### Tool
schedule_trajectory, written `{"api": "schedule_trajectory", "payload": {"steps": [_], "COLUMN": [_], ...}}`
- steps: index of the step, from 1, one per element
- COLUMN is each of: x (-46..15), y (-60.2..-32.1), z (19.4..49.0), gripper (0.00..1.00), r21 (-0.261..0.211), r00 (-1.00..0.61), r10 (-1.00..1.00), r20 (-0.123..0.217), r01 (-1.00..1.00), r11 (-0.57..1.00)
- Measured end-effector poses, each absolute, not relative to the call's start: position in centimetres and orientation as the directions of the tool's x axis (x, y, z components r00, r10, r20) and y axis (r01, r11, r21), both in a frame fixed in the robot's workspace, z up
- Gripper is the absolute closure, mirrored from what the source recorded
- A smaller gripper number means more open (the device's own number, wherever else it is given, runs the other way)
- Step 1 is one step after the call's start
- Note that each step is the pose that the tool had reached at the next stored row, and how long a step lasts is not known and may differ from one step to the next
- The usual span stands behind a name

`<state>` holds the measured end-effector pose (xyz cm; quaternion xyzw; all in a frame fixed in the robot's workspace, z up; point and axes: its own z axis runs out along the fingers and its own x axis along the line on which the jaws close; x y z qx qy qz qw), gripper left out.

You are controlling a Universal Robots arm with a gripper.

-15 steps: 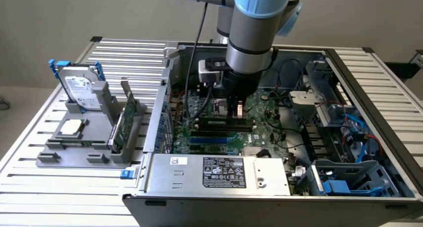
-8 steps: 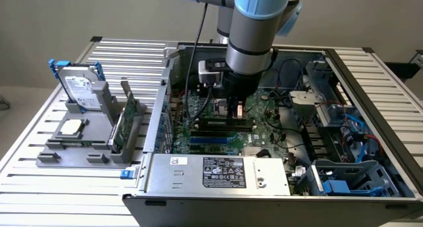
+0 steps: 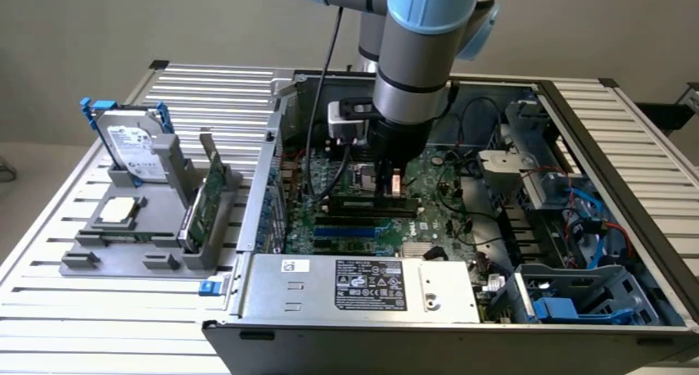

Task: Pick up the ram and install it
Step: 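Insert the ram into the slot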

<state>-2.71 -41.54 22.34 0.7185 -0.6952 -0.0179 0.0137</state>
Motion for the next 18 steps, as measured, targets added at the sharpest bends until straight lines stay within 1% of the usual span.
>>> {"api": "schedule_trajectory", "payload": {"steps": [18], "x": [-2.71], "y": [-41.55], "z": [21.99], "gripper": [0.86], "r21": [0.045], "r00": [0.032], "r10": [-0.999], "r20": [-0.007], "r01": [-0.998], "r11": [-0.032]}}
